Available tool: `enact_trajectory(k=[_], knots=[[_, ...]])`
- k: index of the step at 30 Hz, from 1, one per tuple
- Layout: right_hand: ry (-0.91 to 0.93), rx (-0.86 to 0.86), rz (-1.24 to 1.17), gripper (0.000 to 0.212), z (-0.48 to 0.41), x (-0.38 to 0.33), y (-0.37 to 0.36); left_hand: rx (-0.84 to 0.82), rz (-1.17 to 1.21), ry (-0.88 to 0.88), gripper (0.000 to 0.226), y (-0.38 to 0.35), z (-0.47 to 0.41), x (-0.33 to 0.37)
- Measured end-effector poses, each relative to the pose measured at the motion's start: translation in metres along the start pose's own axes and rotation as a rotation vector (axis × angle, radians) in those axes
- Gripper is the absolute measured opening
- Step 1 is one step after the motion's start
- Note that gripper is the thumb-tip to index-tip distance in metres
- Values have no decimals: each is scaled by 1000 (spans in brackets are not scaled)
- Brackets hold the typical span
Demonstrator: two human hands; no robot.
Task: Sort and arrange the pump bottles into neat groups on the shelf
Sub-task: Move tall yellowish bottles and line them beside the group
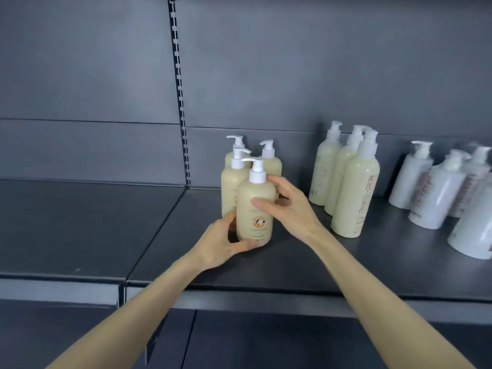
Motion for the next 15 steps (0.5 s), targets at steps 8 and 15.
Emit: enact_trajectory(k=[8, 15], knots=[[-19, 27, 10, 43, 1, 7, -10, 28, 15, 4, 66, 0, -1, -5], [-62, -8, -2, 46, 1, 6, -13, 58, 4, 47, 64, -1, 0, -6]])
Point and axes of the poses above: each hand's wrist, its own z-axis away from the middle knuckle, its own y-axis out of the back of the hand, x = y × z, the point moved 2 cm from there along -z, towards the middle knuckle, and after that the axes turned 14 degrees about -x, right-handed, at the moved point
